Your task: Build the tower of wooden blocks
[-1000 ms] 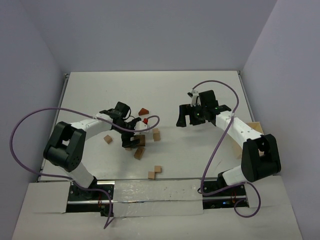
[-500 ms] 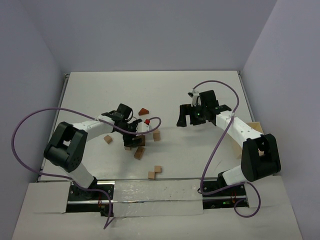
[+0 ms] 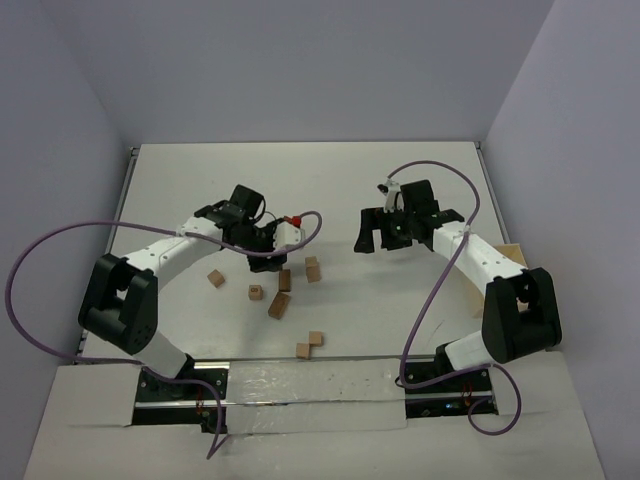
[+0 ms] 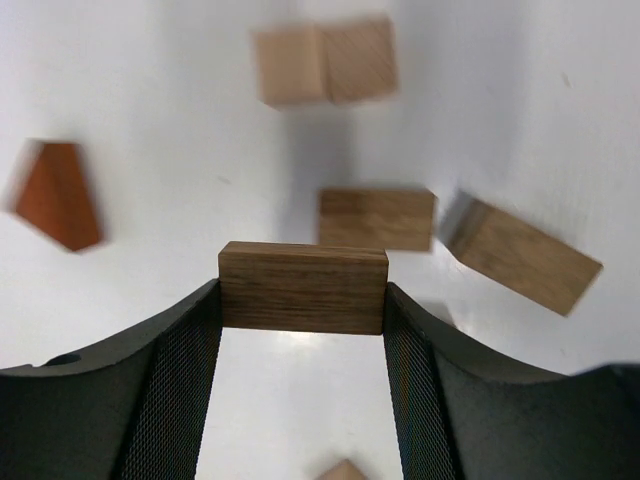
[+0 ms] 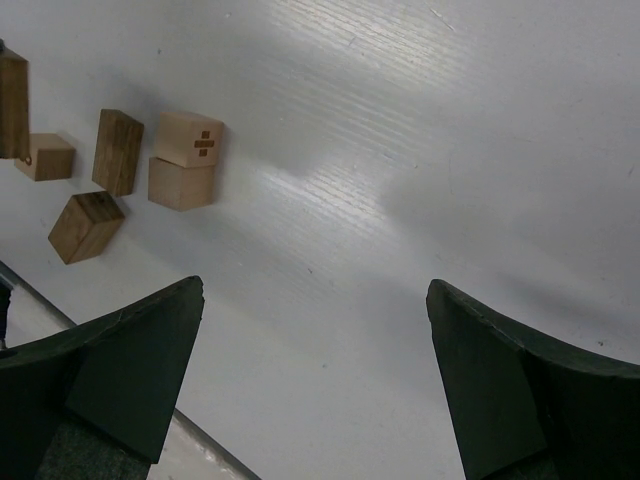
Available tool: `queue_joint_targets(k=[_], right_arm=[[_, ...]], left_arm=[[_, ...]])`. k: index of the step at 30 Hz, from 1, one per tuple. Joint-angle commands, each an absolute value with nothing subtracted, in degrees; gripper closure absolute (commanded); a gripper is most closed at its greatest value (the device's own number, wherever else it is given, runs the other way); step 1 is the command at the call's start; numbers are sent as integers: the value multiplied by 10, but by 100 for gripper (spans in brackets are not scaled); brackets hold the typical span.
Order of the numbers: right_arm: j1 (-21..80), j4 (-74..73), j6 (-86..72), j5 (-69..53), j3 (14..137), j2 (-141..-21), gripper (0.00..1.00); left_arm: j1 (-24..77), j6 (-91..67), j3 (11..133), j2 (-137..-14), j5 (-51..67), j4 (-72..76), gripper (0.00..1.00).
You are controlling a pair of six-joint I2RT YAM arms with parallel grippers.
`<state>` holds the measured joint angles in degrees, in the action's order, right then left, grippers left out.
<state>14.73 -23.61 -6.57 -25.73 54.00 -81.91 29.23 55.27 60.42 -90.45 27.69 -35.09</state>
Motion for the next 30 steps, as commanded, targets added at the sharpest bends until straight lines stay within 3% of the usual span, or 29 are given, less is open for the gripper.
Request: queue_joint_targets(k=[1, 5, 12, 30], right_arm=[[136, -238, -67, -266, 559, -804, 0], [124, -258, -63, -262, 580, -812, 0], [95, -283, -60, -267, 615, -831, 0], [57, -288, -63, -301, 621, -837, 0]], left_arm=[[302, 478, 685, -900, 317, -377, 66], [322, 420, 719, -923, 285, -351, 72], [351, 374, 749, -972, 253, -350, 75], [394, 336, 729, -1015, 248, -268, 62]])
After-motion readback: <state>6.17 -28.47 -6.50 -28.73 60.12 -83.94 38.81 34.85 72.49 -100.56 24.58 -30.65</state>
